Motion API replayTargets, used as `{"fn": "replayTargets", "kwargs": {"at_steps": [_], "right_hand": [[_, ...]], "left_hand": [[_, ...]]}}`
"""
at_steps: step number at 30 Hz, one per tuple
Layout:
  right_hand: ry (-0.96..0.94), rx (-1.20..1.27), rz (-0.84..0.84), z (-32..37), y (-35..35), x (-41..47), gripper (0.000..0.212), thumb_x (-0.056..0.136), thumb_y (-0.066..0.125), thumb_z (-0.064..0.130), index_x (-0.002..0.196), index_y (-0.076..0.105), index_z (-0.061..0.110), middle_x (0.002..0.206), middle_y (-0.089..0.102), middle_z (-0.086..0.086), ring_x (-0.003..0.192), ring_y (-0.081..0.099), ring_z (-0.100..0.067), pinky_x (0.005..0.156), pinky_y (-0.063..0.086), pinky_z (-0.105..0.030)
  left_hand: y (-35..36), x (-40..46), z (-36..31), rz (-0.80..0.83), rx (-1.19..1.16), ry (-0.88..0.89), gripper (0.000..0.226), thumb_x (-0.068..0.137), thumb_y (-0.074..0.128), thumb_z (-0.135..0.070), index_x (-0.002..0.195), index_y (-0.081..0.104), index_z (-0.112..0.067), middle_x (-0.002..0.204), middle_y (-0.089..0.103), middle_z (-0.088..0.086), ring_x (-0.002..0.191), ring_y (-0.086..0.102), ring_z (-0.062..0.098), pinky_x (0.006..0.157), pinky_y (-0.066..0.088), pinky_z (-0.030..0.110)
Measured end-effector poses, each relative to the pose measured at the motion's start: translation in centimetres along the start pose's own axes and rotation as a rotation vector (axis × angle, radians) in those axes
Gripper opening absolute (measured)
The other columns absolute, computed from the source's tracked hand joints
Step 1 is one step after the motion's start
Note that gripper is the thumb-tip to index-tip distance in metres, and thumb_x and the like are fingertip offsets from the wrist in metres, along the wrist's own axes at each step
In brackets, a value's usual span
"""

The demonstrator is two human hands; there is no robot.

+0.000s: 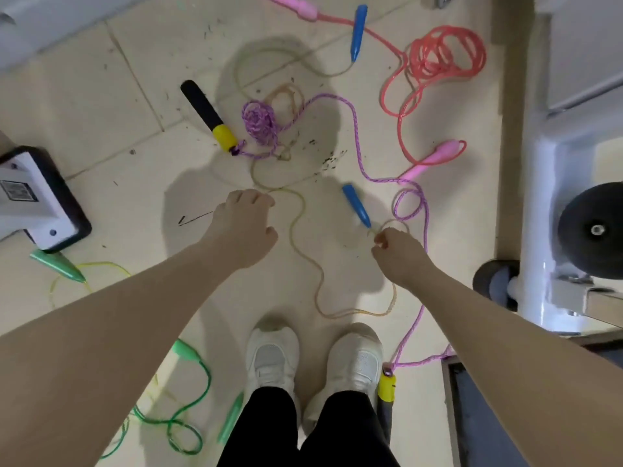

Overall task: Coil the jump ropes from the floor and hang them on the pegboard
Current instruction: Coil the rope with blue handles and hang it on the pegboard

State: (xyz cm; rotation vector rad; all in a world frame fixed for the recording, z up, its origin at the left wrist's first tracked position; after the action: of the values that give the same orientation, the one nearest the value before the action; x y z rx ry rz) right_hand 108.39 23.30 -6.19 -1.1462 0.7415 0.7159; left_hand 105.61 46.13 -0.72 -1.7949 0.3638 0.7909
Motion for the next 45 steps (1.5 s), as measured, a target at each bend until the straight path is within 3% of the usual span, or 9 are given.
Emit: {"fn": "replayTargets", "kwargs": {"at_steps": [5, 11, 19, 22, 26, 32, 38, 41, 45], "right_hand": [[-0.008, -0.019, -0.174, -1.5, 2.7, 7.2, 0.039, 0.096, 0.035, 0.014, 0.135, 0.037, 0.009, 0.123, 0.045, -0.017, 0.107, 0.048, -0.030, 0.076, 0.037, -0.034], [0.014, -0.166, -0.366, -1.8, 3.7, 11.1, 0.033, 0.096, 0.044, 0.022, 0.126, 0.044, 0.009, 0.121, 0.045, -0.015, 0.106, 0.048, -0.030, 0.071, 0.028, -0.030], [-0.213, -0.035, -0.169, 2.8, 2.0, 7.3, 0.021, 0.097, 0.040, 0.021, 0.109, 0.052, 0.009, 0.080, 0.061, -0.009, 0.073, 0.056, -0.030, 0.072, 0.049, -0.036], [-0.352, 0.069, 0.007, 7.1, -0.9, 1.9, 0.018, 0.095, 0.047, 0.021, 0.101, 0.060, 0.010, 0.073, 0.052, 0.003, 0.071, 0.048, -0.017, 0.058, 0.037, -0.018], [-0.405, 0.093, 0.159, 12.2, -5.7, -5.2, 0.016, 0.091, 0.049, 0.012, 0.081, 0.061, 0.011, 0.074, 0.054, 0.006, 0.075, 0.049, -0.013, 0.060, 0.034, -0.016], [-0.439, 0.169, 0.258, 17.2, -14.4, -15.1, 0.034, 0.088, 0.052, 0.009, 0.057, 0.046, 0.022, 0.050, 0.046, 0.015, 0.053, 0.046, 0.001, 0.058, 0.034, -0.012], [-0.374, 0.189, 0.259, 18.1, -22.5, -22.3, 0.023, 0.086, 0.061, 0.018, 0.067, 0.050, 0.009, 0.055, 0.045, 0.003, 0.049, 0.046, -0.012, 0.053, 0.038, -0.020], [-0.320, 0.098, 0.242, 17.0, -25.4, -25.2, 0.024, 0.081, 0.062, 0.024, 0.071, 0.053, 0.004, 0.063, 0.053, -0.007, 0.057, 0.050, -0.016, 0.059, 0.043, -0.025], [-0.276, 0.080, 0.190, 17.4, -28.9, -30.0, 0.028, 0.085, 0.059, 0.019, 0.059, 0.049, 0.013, 0.041, 0.047, 0.012, 0.051, 0.047, -0.014, 0.058, 0.038, -0.023]], "left_hand": [[6.0, 4.8, 0.8, -0.007, -0.011, 0.061, 0.050, 0.093, 0.045, -0.019, 0.140, 0.033, -0.013, 0.145, 0.033, 0.006, 0.135, 0.024, 0.025, 0.107, 0.025, 0.035], [8.3, 7.3, 2.0, -0.070, -0.054, 0.101, 0.047, 0.092, 0.044, -0.015, 0.137, 0.037, -0.009, 0.142, 0.037, 0.007, 0.131, 0.029, 0.026, 0.104, 0.028, 0.034], [4.2, 4.7, -1.0, -0.081, -0.140, 0.179, 0.050, 0.091, 0.044, -0.010, 0.140, 0.033, -0.010, 0.141, 0.036, 0.005, 0.129, 0.033, 0.022, 0.103, 0.031, 0.031], [0.2, 1.9, -5.4, -0.033, -0.182, 0.306, 0.064, 0.085, 0.047, -0.006, 0.144, 0.024, -0.014, 0.144, 0.032, 0.001, 0.132, 0.031, 0.019, 0.105, 0.030, 0.028], [-4.7, -3.0, -11.3, 0.164, -0.332, 0.422, 0.078, 0.079, 0.052, -0.004, 0.147, 0.016, -0.015, 0.145, 0.032, 0.002, 0.131, 0.034, 0.017, 0.104, 0.028, 0.021], [-15.9, -8.3, -13.1, 0.140, -0.371, 0.401, 0.049, 0.077, 0.063, -0.018, 0.122, 0.044, -0.020, 0.088, 0.054, -0.007, 0.080, 0.050, 0.012, 0.057, 0.035, 0.012], [-26.6, -14.1, -9.0, 0.005, -0.222, 0.339, 0.035, 0.093, 0.043, -0.047, 0.078, 0.052, -0.016, 0.057, 0.044, -0.007, 0.052, 0.041, 0.003, 0.054, 0.032, 0.020], [-32.5, -16.9, -4.7, -0.212, -0.421, 0.178, 0.041, 0.097, 0.037, -0.038, 0.063, 0.051, -0.022, 0.047, 0.045, -0.008, 0.045, 0.042, 0.003, 0.049, 0.031, 0.017], [-35.9, -20.6, 2.3, -0.426, -0.796, -0.185, 0.041, 0.100, 0.035, -0.028, 0.071, 0.059, -0.010, 0.054, 0.047, 0.001, 0.048, 0.043, 0.016, 0.053, 0.038, 0.029]]}}
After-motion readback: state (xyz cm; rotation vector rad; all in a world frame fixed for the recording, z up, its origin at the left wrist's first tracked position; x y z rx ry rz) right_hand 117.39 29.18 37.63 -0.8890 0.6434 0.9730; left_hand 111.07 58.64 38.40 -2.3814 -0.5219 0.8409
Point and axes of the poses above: each hand's wrist, its own x-axis towards the middle knuckle, its own y-axis out of the palm, z = x × y, the point moved 10 cm from there along x, towards the middle knuckle
